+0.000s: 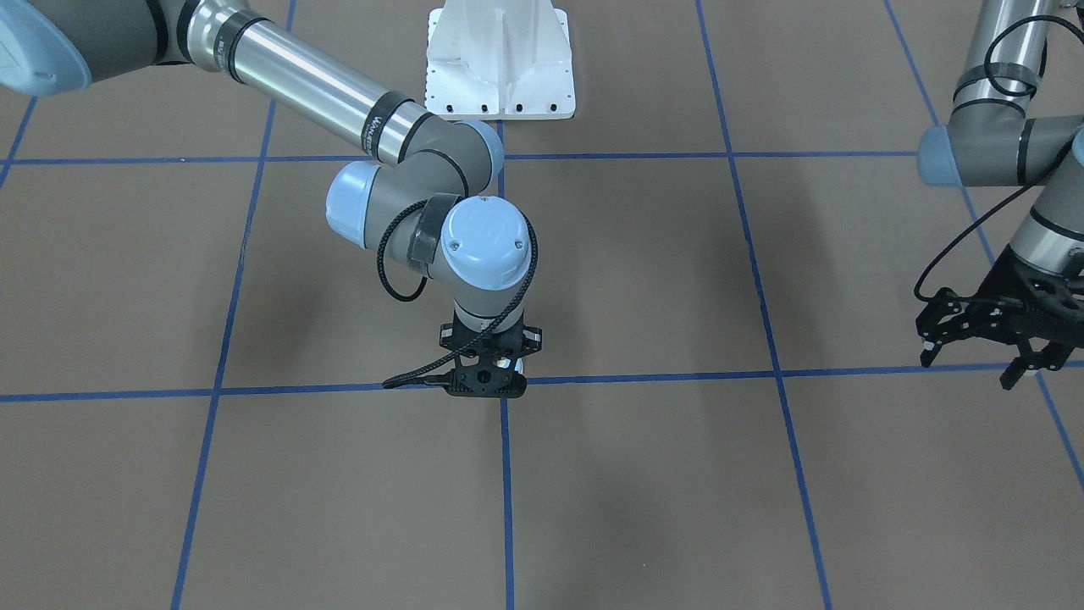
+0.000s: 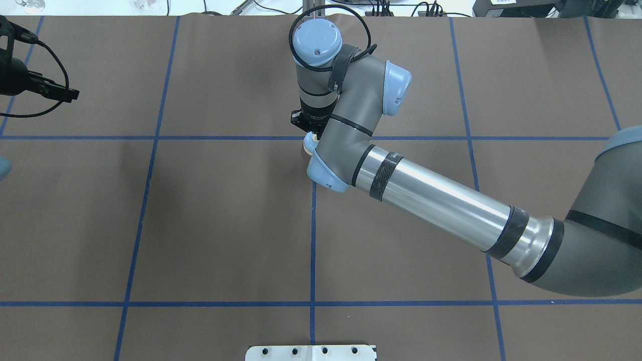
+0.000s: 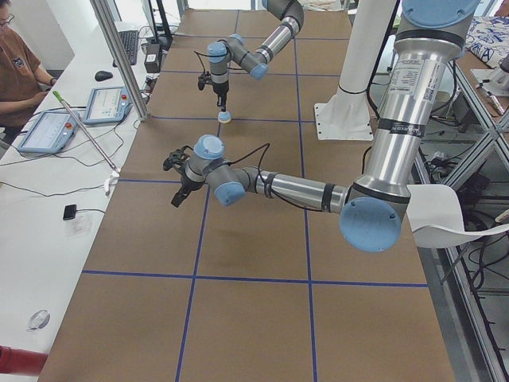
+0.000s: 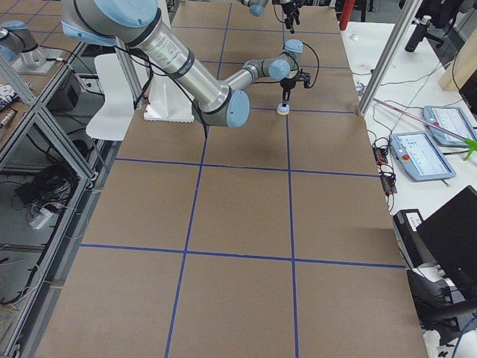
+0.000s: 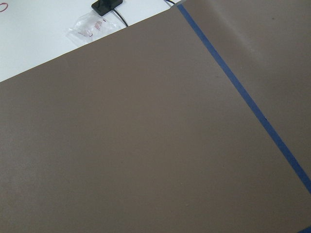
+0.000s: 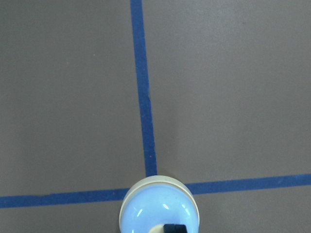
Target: Place and press bell with both arms
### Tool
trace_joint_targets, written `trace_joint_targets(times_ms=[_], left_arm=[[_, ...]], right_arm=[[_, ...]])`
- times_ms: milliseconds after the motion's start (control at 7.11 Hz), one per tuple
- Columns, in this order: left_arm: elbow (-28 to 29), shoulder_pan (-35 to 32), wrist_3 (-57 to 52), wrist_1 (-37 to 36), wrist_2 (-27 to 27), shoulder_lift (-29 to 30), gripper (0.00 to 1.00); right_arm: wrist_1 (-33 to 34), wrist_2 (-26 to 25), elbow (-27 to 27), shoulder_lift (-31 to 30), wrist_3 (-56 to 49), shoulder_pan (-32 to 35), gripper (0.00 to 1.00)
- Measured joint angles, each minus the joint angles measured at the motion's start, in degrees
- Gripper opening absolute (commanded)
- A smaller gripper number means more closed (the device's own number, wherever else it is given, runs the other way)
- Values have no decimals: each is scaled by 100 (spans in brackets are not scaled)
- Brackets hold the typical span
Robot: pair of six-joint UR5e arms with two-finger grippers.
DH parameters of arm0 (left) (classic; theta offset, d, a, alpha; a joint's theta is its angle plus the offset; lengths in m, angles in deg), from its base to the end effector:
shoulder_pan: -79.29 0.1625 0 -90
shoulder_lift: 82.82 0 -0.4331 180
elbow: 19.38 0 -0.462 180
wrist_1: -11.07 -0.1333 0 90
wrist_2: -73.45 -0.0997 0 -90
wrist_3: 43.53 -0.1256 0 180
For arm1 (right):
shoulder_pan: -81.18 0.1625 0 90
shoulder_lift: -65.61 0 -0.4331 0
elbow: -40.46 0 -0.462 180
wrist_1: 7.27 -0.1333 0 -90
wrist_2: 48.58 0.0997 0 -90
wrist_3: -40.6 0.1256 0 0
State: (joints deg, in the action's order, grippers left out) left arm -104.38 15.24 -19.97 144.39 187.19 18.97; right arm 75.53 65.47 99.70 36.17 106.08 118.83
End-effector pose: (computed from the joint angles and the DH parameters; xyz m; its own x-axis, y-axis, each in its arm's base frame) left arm 0.2317 -0.6651 0.5291 0.7427 0.3913 -0.5434 0.0177 0.7997 0.6001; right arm -0.6836 -0.6311 0.1774 0.7262 0.0816 0.6826 -0.0684 0.9966 -0.0464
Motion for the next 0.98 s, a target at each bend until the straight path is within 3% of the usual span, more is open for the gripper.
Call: trace_joint_targets(times_ms=[422,562,703,984], left_arm=[[1,-2,0,-7,7,-1,100],[0,-5,0,-8,10,-1,100],[-4,-16,0,-10,20,-4,100],[-12,-118,-65,-67,72,-24,100]], right_arm=[[20,33,124,29,12,79,0],[124,191,346,31,15,204,23],[405,433,714,-31,17,371,99],[989,613,1917,-689,-27,642,100]])
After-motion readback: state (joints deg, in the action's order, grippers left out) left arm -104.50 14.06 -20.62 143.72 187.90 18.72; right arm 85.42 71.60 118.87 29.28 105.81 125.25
